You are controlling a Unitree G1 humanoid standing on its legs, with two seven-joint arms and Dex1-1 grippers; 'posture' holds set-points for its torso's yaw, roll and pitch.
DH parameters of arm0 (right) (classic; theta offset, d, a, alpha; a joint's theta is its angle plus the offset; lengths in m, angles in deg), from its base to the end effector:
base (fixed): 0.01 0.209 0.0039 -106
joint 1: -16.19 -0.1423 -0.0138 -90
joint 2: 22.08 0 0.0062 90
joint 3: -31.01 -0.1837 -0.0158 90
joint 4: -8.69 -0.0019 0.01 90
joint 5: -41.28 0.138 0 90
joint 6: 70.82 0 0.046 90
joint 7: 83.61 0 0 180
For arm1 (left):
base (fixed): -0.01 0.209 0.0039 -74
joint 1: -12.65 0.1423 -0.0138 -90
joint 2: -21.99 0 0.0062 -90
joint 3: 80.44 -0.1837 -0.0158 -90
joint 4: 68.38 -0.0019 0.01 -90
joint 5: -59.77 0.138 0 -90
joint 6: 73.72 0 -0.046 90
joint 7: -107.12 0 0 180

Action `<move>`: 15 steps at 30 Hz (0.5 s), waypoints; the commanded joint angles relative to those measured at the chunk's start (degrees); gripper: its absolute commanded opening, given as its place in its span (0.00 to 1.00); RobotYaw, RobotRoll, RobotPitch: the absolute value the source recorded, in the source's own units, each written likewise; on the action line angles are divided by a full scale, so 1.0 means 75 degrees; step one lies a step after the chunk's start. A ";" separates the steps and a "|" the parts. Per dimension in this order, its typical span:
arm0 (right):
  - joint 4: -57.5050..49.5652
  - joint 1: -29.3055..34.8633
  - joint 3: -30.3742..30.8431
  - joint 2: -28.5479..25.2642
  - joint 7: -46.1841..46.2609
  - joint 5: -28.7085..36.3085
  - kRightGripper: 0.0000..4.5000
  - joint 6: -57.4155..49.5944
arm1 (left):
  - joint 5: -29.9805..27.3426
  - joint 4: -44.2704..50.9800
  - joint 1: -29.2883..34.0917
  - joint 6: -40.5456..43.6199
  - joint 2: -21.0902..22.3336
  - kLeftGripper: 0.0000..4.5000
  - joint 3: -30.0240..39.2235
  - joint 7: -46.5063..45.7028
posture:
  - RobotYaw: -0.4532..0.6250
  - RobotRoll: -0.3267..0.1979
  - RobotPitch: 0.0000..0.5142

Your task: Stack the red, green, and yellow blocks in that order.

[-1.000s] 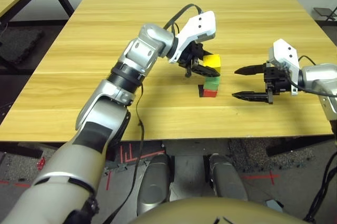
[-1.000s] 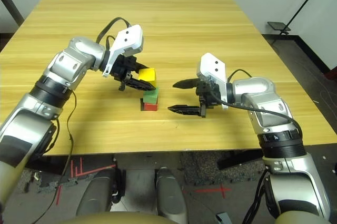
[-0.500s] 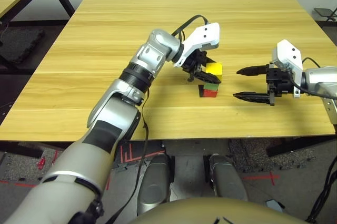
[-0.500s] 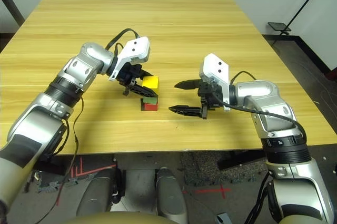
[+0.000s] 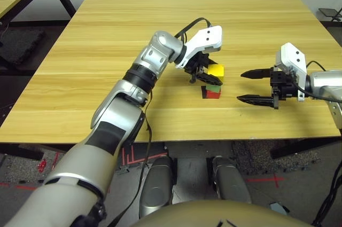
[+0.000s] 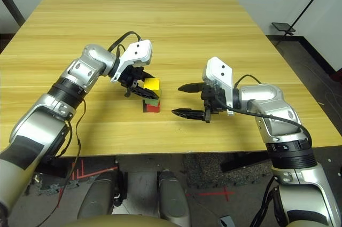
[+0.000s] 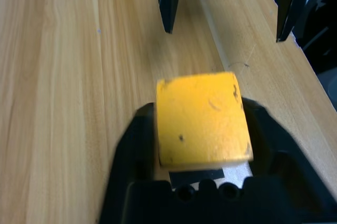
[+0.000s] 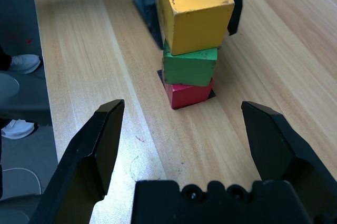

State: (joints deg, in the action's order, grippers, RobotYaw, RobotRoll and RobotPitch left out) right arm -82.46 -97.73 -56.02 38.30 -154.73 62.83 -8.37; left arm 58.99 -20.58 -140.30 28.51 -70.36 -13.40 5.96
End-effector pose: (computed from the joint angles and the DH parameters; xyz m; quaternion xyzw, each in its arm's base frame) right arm 0.2634 -0.2572 0.1736 -0.1544 0.1505 0.5597 0.8002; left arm 0.3585 0.0902 0.1958 0.2591 0.1379 -0.7031 0.6476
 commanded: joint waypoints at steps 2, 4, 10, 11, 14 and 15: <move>0.0015 0.0014 -0.0104 -0.0068 -0.0015 0.0087 1.00 -0.0003 | -0.0101 0.0399 0.0010 0.0303 -0.0009 0.99 0.0216 -0.0061 | 0.40 0.52 0.13; 0.0074 -0.0006 -0.0127 -0.0090 -0.0051 0.0091 1.00 0.0025 | -0.0357 0.0958 0.0104 0.0690 0.0063 0.99 0.0451 -0.0041 | 0.40 0.52 0.12; 0.0220 -0.0217 -0.0972 -0.0132 0.0320 0.0760 1.00 -0.0819 | -0.2200 0.3824 0.0563 0.3817 0.0182 0.99 0.2466 -0.1377 | 0.42 0.50 0.11; 0.0352 -0.0290 -0.1243 -0.0127 0.0596 0.0839 1.00 -0.1047 | -0.2451 0.4230 0.0702 0.4216 0.0218 0.99 0.2943 -0.1829 | 0.42 0.49 0.11; 0.1090 -0.0387 -0.1871 -0.0003 0.1306 0.0764 1.00 -0.0921 | -0.2555 0.4829 0.1266 0.4362 0.0315 0.99 0.4107 -0.3407 | 0.42 0.47 0.11; 0.1512 -0.0448 -0.2091 0.0152 0.1656 0.0663 1.00 -0.0606 | -0.2377 0.4846 0.1548 0.4013 0.0384 0.99 0.4469 -0.4027 | 0.43 0.46 0.12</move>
State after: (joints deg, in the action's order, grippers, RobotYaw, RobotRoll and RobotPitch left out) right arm -75.28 -101.12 -69.27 38.31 -145.93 68.37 -14.83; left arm 40.08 15.68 -131.73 59.68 -68.29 16.06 -17.27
